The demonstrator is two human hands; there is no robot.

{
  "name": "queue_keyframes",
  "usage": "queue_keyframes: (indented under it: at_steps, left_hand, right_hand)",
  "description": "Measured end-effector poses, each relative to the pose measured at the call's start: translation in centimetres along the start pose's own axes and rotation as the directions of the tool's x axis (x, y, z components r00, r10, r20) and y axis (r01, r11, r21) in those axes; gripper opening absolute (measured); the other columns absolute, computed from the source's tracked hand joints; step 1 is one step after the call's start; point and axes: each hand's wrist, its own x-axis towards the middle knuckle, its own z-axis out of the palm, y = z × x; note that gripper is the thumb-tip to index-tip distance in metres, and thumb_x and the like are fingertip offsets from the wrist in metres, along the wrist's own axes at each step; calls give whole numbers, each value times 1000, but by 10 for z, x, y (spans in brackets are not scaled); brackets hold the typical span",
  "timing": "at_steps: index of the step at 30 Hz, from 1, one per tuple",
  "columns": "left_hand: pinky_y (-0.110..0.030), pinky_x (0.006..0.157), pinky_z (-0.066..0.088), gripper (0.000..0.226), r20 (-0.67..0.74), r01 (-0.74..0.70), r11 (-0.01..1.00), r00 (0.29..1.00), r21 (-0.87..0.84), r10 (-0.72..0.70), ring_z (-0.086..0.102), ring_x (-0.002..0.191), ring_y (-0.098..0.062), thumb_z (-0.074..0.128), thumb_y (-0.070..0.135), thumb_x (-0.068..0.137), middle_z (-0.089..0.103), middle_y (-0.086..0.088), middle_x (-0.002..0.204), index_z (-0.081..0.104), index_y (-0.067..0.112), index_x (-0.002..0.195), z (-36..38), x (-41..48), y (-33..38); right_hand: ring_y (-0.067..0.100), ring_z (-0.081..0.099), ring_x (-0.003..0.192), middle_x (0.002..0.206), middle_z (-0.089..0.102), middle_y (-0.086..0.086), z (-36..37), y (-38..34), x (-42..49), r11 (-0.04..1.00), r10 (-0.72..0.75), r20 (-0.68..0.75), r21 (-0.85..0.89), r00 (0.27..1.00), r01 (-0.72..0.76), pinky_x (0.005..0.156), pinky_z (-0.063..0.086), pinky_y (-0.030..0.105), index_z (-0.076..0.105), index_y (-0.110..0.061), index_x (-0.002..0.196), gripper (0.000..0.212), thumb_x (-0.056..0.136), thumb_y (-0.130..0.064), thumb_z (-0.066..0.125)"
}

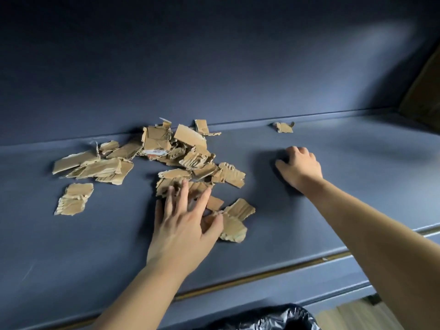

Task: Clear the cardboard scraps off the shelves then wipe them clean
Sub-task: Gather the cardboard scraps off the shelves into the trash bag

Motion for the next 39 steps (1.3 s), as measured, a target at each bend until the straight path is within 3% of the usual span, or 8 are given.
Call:
queue_keyframes:
  at_steps: [9, 14, 18, 20, 23, 26, 31, 39]
  left_hand:
    - [-36, 115, -5, 86, 32, 10, 997, 999, 79, -12, -15, 141, -16, -9, 65, 52, -24, 8, 152, -4, 49, 137, -1, 6, 2]
    - [-37, 115, -7, 89, 48, 18, 996, 999, 83, -22, -16, 141, -15, -8, 67, 50, -27, 10, 150, -5, 49, 137, -2, 7, 3]
    - [-34, 115, -3, 88, 62, 25, 998, 998, 58, -29, -15, 140, -12, -7, 66, 49, -22, 12, 151, -3, 50, 135, -8, 7, 7]
    - [-33, 114, -3, 89, 33, 5, 998, 999, 67, -8, -14, 140, -11, -8, 65, 48, -21, 12, 152, -2, 49, 135, -8, 6, 8]
    - [-41, 113, 15, 83, -22, -13, 997, 1000, 75, 14, 13, 142, -22, 6, 63, 60, 10, -1, 155, 25, 38, 137, -2, 8, 5]
    - [-53, 82, 48, 57, -103, -32, 991, 994, 129, 45, 61, 107, -37, 34, 49, 72, 59, -16, 124, 58, 20, 115, 5, 11, -1]
    - [-59, 80, 49, 52, -216, -80, 995, 972, 58, 91, 60, 106, -42, 37, 41, 74, 60, -21, 122, 54, 14, 116, 15, 15, -7]
    - [-60, 80, 46, 70, -231, 17, 996, 973, 84, 3, 54, 109, -49, 37, 47, 69, 50, -27, 131, 46, 5, 124, 12, 13, -4]
  right_hand:
    - [25, 21, 142, 152, 28, 6, 6, -3, 84, 976, -145, -19, -167, 989, 140, 113, 20, 39, 25, -20, 145, 63, 90, -44, 45]
    - [16, 3, 147, 158, 12, -4, 8, -2, 106, 973, -112, 144, -183, 983, 138, 118, 3, 44, 16, -20, 149, 69, 92, -58, 27]
    - [24, 29, 139, 149, 36, 3, 14, -26, 76, 934, -287, 91, -193, 954, 299, 114, 15, 40, 36, -20, 140, 59, 93, -55, 28]
    - [27, 48, 122, 129, 58, 7, 14, -45, 51, 919, -394, 31, 14, 918, 394, 102, 30, 34, 51, -17, 126, 45, 95, -45, 36]
    - [29, 54, 108, 113, 63, 10, 19, -74, 25, 833, -503, -38, 243, 863, 497, 84, 40, 30, 56, -13, 116, 31, 93, -33, 46]
    - [31, 38, 127, 138, 45, 9, 23, -118, 30, 822, -485, 16, 350, 875, 449, 105, 34, 39, 43, -21, 134, 45, 94, -39, 44]
    - [29, 3, 146, 159, 8, 0, 33, -173, 24, 845, -521, 274, 297, 808, 444, 117, 5, 44, 23, -35, 145, 55, 95, -52, 34]
    - [30, 25, 139, 146, 38, 1, 47, -159, -9, 817, -577, 271, 174, 771, 550, 112, 18, 53, 46, -36, 133, 47, 92, -55, 36]
